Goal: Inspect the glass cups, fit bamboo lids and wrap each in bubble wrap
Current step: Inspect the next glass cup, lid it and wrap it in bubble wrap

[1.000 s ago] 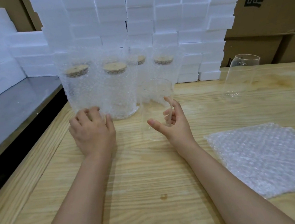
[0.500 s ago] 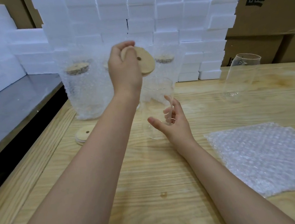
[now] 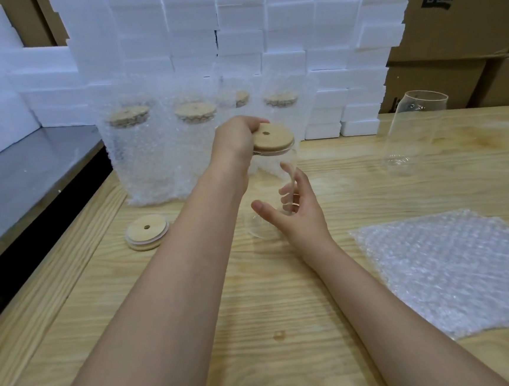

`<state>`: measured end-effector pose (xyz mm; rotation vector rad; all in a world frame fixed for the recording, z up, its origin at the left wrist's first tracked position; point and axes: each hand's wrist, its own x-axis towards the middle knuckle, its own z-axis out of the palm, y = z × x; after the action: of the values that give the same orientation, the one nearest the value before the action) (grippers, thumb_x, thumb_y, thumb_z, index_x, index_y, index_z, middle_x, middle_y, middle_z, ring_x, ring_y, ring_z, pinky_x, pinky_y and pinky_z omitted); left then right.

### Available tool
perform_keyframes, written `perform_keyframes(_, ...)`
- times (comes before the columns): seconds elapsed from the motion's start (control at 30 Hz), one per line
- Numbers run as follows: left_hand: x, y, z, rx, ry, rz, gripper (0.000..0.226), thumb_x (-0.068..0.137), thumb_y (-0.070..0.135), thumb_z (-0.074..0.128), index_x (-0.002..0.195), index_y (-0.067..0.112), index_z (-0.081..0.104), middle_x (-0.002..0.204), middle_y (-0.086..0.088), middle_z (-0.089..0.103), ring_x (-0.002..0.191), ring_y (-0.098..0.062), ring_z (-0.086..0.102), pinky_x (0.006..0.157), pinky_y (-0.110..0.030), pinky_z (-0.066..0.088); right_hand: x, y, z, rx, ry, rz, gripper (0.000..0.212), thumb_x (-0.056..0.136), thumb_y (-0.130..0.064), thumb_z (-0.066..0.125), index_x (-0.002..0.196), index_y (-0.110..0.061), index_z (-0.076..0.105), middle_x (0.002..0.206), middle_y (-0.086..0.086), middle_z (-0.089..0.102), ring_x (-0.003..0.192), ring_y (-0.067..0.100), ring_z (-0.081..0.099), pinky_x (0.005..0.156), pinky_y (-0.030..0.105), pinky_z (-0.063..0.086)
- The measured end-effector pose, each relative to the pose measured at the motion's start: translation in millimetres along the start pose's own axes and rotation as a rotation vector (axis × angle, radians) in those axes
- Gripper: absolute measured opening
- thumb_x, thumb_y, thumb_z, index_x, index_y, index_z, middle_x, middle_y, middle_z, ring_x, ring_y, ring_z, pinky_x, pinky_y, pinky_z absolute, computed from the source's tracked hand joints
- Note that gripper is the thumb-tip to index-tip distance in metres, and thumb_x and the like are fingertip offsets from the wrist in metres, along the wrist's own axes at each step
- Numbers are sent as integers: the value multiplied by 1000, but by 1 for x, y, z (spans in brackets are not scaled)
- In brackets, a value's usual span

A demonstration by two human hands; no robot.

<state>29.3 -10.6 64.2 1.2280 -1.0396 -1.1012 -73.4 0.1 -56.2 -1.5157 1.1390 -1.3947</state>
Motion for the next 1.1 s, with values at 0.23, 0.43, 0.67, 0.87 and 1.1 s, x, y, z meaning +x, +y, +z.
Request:
perform_keyframes(0.23, 3, -4, -4, 52, -66, 26, 24, 96, 20, 48, 78, 28, 62, 86, 10, 64, 84, -10, 56, 77, -35, 35, -1, -1, 0, -11, 4, 8, 81, 61, -48, 80, 132, -45, 41, 109, -1, 45, 104, 17, 51, 82, 15, 39)
perform_keyframes(0.43, 1, -16, -8, 12, -111, 37, 22, 96, 28, 49, 84, 31, 67, 89, 15, 66, 83, -4, 61, 84, -39, 35, 0, 0, 0, -25, 6, 0, 78, 64, -46, 81, 130, -49, 39, 112, -1, 47, 105, 13, 51, 73, 6, 41)
perform_keyframes(0.67, -2, -30, -6, -23, -60, 201, 31, 97, 50, 44, 102, 28, 66, 104, 11, 65, 94, -3, 61, 80, -26, 41, 0, 2, 1, -47, 6, -6, 79, 70, -39, 82, 132, -51, 34, 114, -3, 45, 108, 11, 49, 77, 9, 40)
perform_keyframes(0.87, -18, -75, -14, 38, -84, 324, 93, 68, 50, 77, 142, 37, 22, 137, 6, 45, 125, 0, 44, 88, -10, 38, 1, 1, 5, -93, 26, -10, 86, 72, -33, 81, 141, -41, 31, 112, -13, 41, 109, 14, 48, 93, 31, 47)
perform_keyframes(1.1, -17, -117, -11, 149, 22, 324, 88, 79, 25, 77, 147, 18, 23, 147, -1, 38, 135, -11, 38, 72, 8, 32, -2, -3, 8, -196, 40, 4, 96, 73, -21, 82, 148, -35, 23, 107, -12, 41, 113, 14, 46, 102, 35, 43)
